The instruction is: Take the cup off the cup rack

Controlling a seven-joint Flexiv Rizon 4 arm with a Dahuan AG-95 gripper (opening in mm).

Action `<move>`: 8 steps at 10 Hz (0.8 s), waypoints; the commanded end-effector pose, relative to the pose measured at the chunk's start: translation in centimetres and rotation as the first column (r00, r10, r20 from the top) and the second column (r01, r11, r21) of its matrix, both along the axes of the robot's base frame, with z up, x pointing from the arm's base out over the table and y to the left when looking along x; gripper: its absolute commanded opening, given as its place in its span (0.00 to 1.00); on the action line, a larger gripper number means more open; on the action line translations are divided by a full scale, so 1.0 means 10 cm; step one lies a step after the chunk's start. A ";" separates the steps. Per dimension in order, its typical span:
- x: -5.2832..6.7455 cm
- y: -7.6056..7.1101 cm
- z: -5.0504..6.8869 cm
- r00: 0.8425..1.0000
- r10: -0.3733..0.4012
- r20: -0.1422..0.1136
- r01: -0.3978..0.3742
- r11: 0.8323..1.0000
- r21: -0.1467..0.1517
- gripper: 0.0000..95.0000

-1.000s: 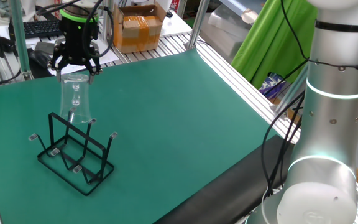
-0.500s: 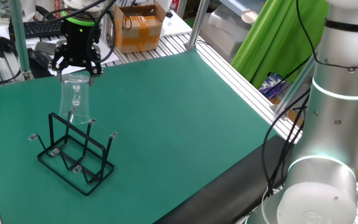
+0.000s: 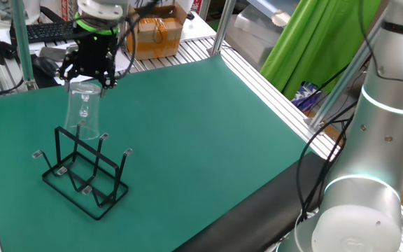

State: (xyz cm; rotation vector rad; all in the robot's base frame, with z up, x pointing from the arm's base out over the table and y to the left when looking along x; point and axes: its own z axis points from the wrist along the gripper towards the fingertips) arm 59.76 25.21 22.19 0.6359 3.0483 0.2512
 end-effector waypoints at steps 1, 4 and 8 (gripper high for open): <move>0.02 0.01 0.01 1.000 -0.004 0.008 0.004 1.000 -0.008 0.00; 0.02 0.01 0.03 1.000 -0.011 -0.002 0.011 1.000 -0.012 0.00; 0.02 -0.01 0.06 1.000 0.002 -0.023 -0.002 1.000 -0.012 0.00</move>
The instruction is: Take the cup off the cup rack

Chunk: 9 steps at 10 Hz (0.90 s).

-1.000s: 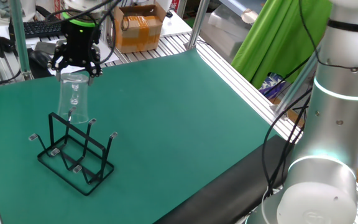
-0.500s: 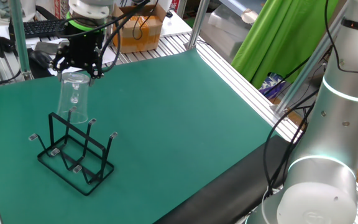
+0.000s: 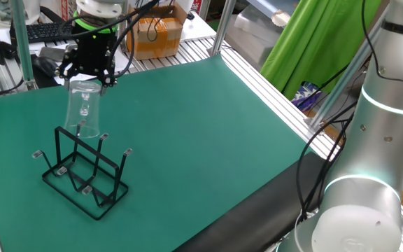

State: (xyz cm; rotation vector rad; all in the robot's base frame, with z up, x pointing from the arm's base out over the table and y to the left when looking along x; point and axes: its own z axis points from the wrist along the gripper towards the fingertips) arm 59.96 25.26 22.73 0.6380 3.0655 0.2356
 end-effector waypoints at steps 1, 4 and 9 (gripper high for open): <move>0.01 -0.02 0.02 1.000 0.004 -0.015 -0.004 1.000 -0.005 0.00; 0.10 -0.13 0.13 0.999 0.026 -0.040 -0.026 1.000 0.001 0.00; 0.19 -0.25 0.22 0.997 0.051 -0.049 -0.051 0.999 -0.002 0.00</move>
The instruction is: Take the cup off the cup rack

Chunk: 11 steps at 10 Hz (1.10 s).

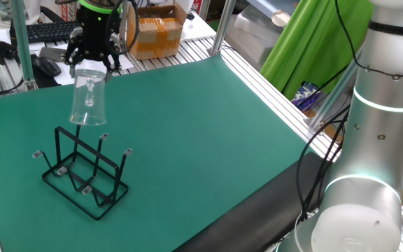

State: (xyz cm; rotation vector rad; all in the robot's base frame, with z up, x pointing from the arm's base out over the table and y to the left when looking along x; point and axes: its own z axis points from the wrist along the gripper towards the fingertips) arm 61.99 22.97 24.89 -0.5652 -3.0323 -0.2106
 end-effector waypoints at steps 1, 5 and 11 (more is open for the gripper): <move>0.01 -0.05 0.03 1.000 0.013 0.001 -0.013 1.000 0.000 0.00; 0.09 -0.17 0.10 0.999 0.044 0.016 -0.044 0.999 -0.013 0.00; 0.16 -0.24 0.08 0.996 0.089 0.022 -0.087 0.995 -0.050 0.00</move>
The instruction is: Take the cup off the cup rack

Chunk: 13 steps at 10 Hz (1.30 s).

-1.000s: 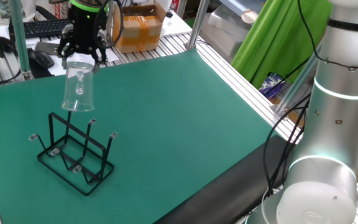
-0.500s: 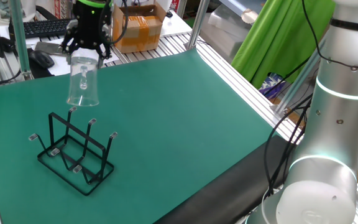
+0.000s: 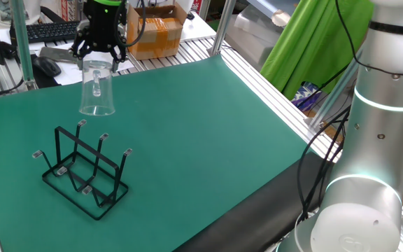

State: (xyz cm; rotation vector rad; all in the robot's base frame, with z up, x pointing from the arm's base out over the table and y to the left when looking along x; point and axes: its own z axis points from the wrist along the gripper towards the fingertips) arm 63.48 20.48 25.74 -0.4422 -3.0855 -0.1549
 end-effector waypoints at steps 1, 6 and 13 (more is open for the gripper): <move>0.02 0.01 -0.01 1.000 0.006 -0.003 -0.006 1.000 -0.008 0.00; 0.05 -0.04 0.01 0.998 0.067 0.004 -0.067 0.997 -0.046 0.00; 0.05 -0.04 0.01 0.996 0.072 -0.060 -0.073 0.997 -0.014 0.00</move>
